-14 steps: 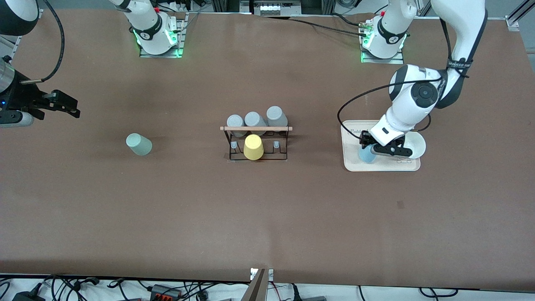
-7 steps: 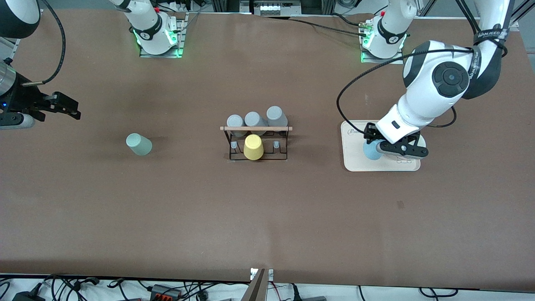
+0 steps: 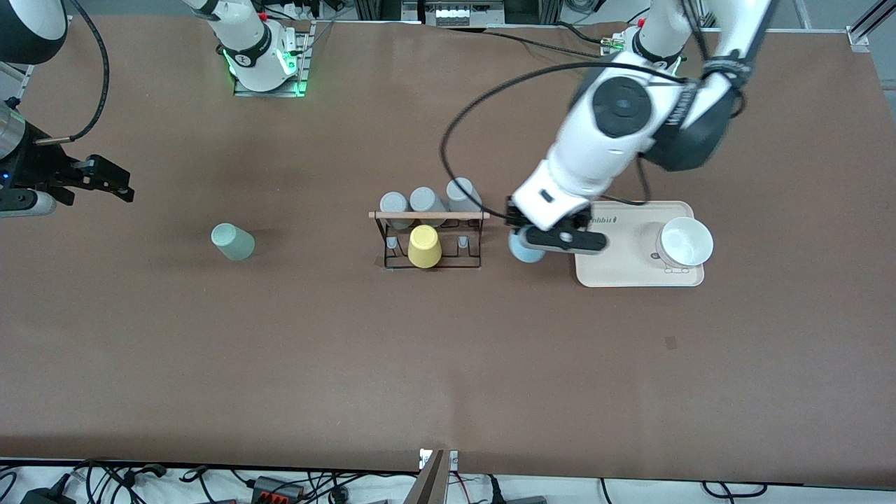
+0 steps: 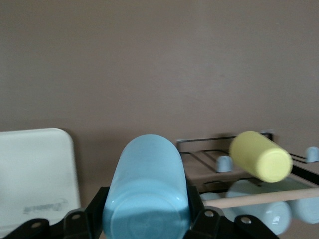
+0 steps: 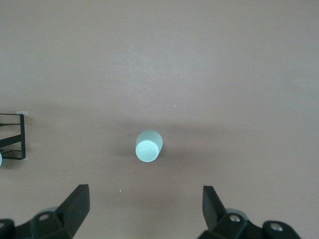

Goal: Hang scattered cups on rack with three cups
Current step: 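Lift the light blue cup and carry it to the wooden rack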

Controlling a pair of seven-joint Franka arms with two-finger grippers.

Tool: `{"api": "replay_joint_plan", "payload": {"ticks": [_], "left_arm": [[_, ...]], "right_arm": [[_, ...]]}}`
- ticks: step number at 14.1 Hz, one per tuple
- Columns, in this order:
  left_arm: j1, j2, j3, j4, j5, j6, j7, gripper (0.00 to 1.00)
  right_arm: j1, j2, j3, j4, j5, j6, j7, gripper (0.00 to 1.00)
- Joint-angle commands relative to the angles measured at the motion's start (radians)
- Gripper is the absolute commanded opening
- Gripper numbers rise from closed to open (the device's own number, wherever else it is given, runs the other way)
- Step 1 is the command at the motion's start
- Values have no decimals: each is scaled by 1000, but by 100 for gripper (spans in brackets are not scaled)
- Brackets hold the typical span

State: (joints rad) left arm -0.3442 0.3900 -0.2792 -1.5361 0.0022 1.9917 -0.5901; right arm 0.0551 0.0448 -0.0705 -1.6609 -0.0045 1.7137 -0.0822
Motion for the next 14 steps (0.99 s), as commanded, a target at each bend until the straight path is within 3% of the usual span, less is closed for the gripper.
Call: {"api": "replay_joint_plan", "payload": {"ticks": [1, 3, 5, 14], "left_arm": [[-79, 108, 9, 122, 79, -27, -92, 30], [-114, 145, 6, 142, 168, -21, -176, 30], [-131, 197, 0, 181, 171, 47, -208, 30], [-177, 245, 0, 172, 185, 56, -201, 30]], "right_arm": [[2, -2, 1, 4, -9, 0, 7, 100], [3, -2, 1, 4, -9, 3, 7, 100], [0, 15, 1, 4, 1, 4, 9, 100], [-3, 17, 0, 6, 3, 15, 10, 100]]}}
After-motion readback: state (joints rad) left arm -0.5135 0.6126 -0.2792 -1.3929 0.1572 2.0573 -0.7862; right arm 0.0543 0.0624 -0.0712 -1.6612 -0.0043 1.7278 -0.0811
